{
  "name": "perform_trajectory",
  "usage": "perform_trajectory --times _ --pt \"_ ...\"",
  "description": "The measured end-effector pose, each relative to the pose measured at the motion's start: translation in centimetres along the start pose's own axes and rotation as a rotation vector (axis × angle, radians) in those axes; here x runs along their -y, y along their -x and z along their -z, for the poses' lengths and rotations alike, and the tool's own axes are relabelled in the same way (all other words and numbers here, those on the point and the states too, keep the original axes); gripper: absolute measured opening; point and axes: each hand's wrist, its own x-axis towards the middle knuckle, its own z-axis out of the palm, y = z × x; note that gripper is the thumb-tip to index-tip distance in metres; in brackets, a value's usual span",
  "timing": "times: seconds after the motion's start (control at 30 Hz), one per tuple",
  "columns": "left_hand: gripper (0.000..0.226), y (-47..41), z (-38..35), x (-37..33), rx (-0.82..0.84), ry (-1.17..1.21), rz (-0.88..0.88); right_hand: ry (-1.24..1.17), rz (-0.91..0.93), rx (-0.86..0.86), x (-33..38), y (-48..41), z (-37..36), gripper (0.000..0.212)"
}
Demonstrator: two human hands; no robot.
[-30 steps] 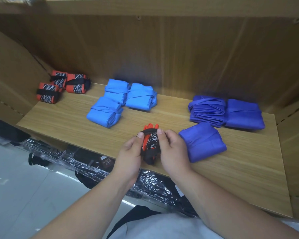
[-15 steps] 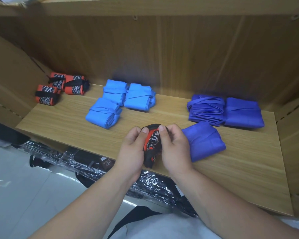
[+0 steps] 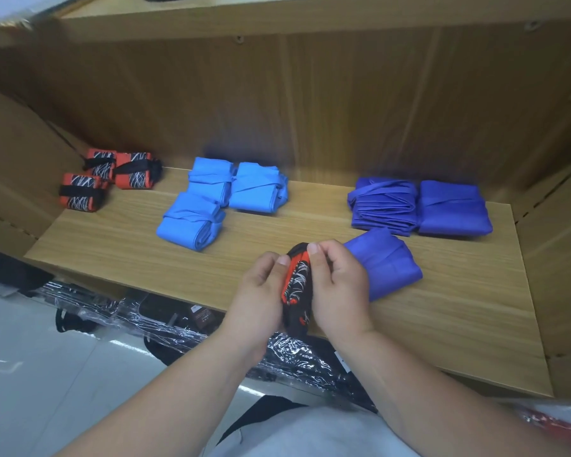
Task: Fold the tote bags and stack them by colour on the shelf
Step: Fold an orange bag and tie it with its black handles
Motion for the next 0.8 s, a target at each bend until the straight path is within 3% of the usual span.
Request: perform_trajectory --times 0.13,0.3,0.5,0.7,0.8 --pt "0.029 -0.3 0.3 -0.2 -0.054 0.067 -0.017 0.066 0.111 0.03 0.2 -0.2 0.3 0.033" --pt "0.022 -0.5 0.5 -0.2 -0.077 0.26 0.151 0.029 -0.136 0.25 -0.3 -0.7 0.4 0.034" --pt "0.009 -1.7 1.8 -1.0 -0.104 0.374 0.215 -0.196 -0.234 0.4 1.2 -1.4 0.7 0.019" --pt "0.011 -1.7 1.4 -1.5 -0.191 0.389 0.147 -0.183 -0.196 0.311 2.1 -1.3 -0.2 0.019" --pt "0.008 -1.5 0.9 -1.4 -0.231 0.433 0.119 -0.268 -0.282 0.274 2.6 -1.2 -0.6 0.024"
